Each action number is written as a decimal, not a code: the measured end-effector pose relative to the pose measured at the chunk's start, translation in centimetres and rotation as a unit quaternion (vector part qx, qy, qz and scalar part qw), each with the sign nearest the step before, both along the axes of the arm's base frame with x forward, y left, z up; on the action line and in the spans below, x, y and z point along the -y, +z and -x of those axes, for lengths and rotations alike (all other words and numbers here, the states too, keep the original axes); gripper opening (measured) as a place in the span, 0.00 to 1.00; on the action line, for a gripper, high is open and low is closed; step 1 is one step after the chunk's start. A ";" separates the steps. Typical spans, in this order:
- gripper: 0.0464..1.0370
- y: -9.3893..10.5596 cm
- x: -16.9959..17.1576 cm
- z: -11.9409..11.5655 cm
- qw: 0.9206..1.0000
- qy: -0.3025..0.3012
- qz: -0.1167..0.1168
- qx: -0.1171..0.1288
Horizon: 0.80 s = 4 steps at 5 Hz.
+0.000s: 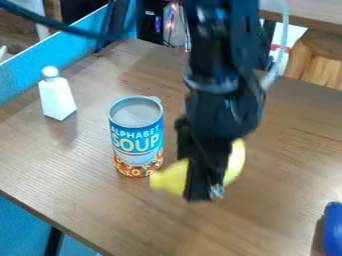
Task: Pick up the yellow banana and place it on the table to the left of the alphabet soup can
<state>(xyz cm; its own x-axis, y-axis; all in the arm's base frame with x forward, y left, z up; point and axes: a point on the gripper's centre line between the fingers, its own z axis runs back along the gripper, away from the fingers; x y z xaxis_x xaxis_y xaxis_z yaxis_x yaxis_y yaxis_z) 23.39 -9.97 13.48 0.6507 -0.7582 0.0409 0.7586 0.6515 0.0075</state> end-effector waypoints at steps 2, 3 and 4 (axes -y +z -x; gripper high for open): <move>0.55 8.1 -5.5 2.1 0.992 0.081 0.064 0.069; 0.55 9.3 -10.3 1.2 0.980 0.181 0.025 0.077; 0.55 8.9 -15.5 -0.3 0.960 0.271 -0.001 0.072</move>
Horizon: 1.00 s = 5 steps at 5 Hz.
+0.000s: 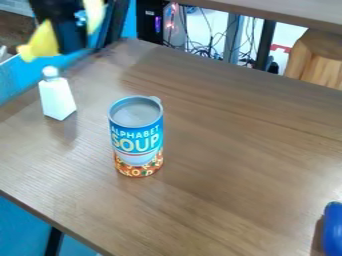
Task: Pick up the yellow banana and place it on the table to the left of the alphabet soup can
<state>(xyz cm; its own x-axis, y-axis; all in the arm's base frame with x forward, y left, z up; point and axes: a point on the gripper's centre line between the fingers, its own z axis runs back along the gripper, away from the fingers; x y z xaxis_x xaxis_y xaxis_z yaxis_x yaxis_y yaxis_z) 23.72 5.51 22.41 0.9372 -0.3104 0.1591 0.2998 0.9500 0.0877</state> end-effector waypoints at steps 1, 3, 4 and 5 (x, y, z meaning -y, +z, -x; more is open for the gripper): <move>0.55 -3.5 -3.8 -2.2 0.997 0.054 -0.002 -0.055; 0.55 -8.9 -5.5 -4.0 0.986 0.072 -0.005 -0.150; 0.55 -11.0 -6.0 -2.9 0.978 0.074 -0.022 -0.194; 0.55 -14.0 -6.1 -1.6 0.967 0.064 -0.024 -0.245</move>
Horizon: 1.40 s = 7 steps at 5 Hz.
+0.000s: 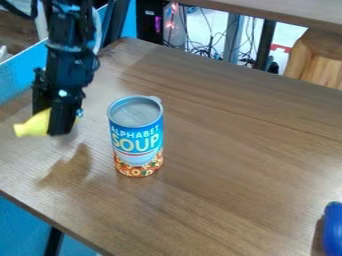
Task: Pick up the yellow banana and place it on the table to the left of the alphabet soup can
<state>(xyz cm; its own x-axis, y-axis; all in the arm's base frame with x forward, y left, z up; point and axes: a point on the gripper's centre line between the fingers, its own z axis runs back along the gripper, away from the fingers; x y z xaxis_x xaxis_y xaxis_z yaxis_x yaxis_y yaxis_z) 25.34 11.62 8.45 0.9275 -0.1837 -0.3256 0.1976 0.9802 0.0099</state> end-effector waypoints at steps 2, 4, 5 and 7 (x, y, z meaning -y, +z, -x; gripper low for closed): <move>0.55 -3.2 1.1 2.4 0.998 -0.015 0.031 -0.049; 0.88 -2.8 0.8 3.9 0.996 0.018 0.084 -0.022; 0.98 0.5 1.2 3.6 0.995 0.026 0.088 0.038; 0.97 10.4 6.0 1.8 0.973 -0.057 0.080 0.208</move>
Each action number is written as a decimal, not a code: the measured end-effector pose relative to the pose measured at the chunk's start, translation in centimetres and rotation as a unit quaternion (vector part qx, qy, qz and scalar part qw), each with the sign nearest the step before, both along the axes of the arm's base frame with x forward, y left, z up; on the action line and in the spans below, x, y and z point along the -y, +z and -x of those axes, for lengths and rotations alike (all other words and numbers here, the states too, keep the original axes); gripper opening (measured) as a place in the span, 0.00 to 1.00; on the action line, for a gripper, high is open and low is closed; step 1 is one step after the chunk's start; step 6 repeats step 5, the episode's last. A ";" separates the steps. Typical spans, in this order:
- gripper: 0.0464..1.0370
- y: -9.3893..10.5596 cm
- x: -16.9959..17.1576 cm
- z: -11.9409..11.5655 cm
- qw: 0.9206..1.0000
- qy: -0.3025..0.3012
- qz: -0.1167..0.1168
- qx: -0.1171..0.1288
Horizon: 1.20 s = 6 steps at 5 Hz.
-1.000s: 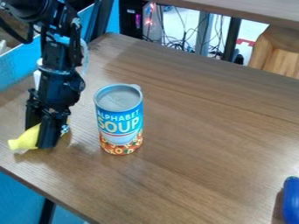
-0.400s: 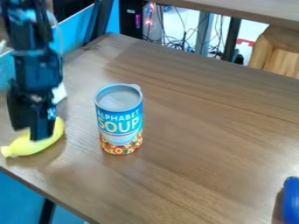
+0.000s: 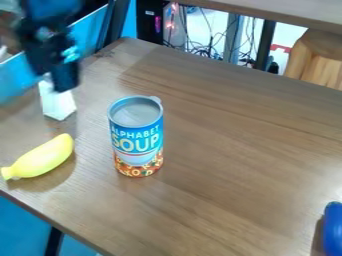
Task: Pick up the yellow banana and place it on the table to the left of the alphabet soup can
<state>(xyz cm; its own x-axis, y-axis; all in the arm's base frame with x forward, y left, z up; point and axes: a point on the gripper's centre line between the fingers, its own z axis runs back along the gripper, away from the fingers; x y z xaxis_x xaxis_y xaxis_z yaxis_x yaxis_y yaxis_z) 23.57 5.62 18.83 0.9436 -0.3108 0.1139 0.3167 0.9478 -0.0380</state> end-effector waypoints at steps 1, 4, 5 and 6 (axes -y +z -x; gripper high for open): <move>0.97 2.1 5.0 -1.7 0.996 -0.082 -0.002 0.027; 0.97 -0.4 20.0 -2.8 0.977 -0.208 0.008 -0.046; 0.97 -2.5 24.8 -3.1 0.975 -0.215 -0.003 -0.065; 0.97 -2.5 24.8 -3.1 0.975 -0.215 -0.003 -0.065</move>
